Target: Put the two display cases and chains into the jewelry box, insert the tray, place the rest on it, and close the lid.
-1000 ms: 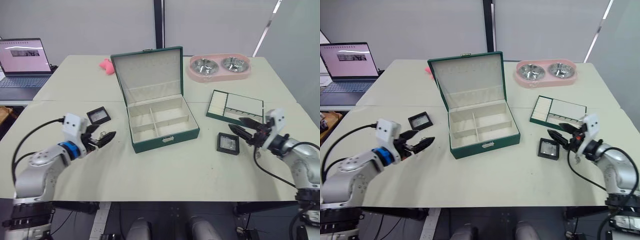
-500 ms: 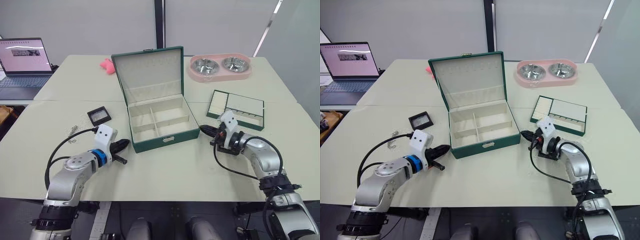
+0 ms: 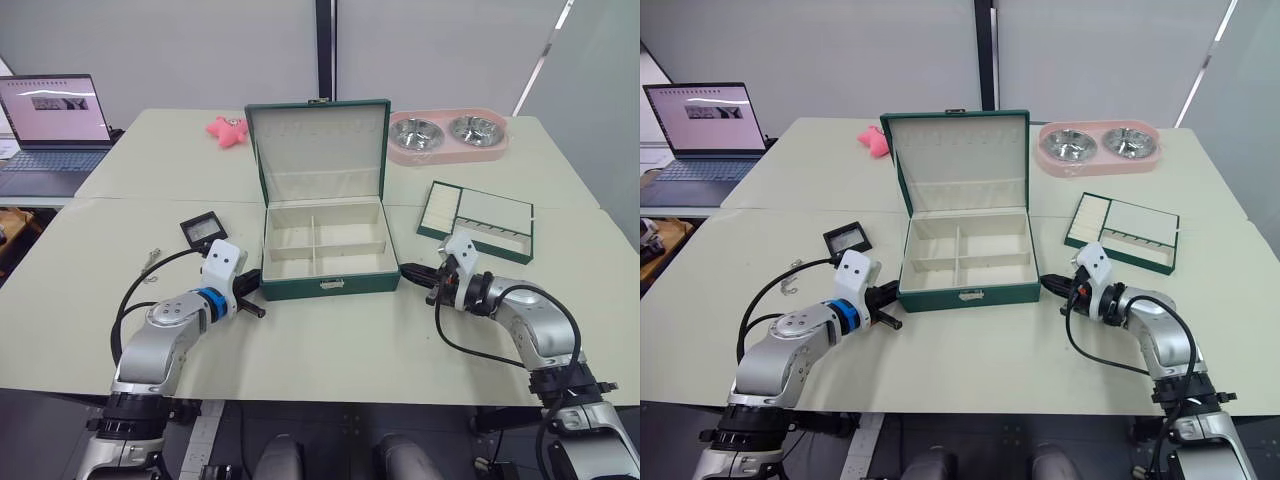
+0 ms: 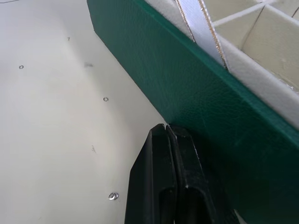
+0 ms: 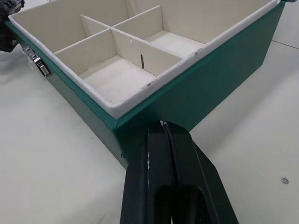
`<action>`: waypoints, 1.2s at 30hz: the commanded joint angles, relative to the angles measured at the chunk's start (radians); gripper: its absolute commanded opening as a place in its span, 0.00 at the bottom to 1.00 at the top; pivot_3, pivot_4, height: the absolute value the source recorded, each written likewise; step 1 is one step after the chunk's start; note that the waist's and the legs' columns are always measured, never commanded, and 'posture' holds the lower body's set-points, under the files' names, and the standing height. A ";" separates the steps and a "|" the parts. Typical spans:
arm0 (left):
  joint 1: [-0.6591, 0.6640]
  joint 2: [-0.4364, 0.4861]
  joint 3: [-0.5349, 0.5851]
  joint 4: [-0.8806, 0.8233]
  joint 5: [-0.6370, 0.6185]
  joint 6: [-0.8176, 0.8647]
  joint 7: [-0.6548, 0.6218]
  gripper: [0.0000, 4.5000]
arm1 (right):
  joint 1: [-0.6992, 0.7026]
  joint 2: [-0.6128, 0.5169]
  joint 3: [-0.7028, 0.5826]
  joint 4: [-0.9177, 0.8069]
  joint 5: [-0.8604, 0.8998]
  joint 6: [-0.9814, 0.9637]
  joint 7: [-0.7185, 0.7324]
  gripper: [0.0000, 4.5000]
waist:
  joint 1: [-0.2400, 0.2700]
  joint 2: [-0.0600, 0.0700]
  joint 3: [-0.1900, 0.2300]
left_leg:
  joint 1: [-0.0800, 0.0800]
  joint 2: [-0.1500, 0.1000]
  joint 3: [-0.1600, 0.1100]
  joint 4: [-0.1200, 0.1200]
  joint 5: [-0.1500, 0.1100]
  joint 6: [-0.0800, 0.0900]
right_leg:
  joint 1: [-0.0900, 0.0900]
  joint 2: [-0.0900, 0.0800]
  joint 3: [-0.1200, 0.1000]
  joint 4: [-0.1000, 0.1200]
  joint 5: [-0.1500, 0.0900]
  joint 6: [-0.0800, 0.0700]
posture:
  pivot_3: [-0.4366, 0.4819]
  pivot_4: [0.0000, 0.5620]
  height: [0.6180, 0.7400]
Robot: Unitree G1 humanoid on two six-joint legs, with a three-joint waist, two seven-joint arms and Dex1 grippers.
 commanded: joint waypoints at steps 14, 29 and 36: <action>-0.064 -0.032 -0.055 0.065 0.036 -0.083 -0.101 0.00 | 0.040 0.011 0.020 -0.091 0.025 0.022 0.020 0.00 | 0.003 0.000 0.000 | 0.000 0.000 0.000 0.000 0.000 0.000 | 0.000 0.000 0.000 0.000 0.000 0.000 | 0.48 0.27 1.00; -0.079 -0.054 -0.054 0.111 0.070 -0.127 -0.096 0.00 | 0.027 0.007 0.025 -0.075 0.019 0.019 0.034 0.00 | 0.007 0.000 0.000 | 0.000 0.000 0.000 0.000 0.000 0.000 | 0.000 0.000 0.000 0.000 0.000 0.000 | 0.48 0.27 1.00; -0.073 -0.061 -0.051 0.110 0.076 -0.129 -0.100 0.00 | 0.028 0.006 0.015 -0.063 0.012 0.006 0.023 0.00 | 0.010 0.000 0.000 | 0.000 0.000 0.000 0.000 0.000 0.000 | 0.000 0.000 0.000 0.000 0.000 0.000 | 0.48 0.27 1.00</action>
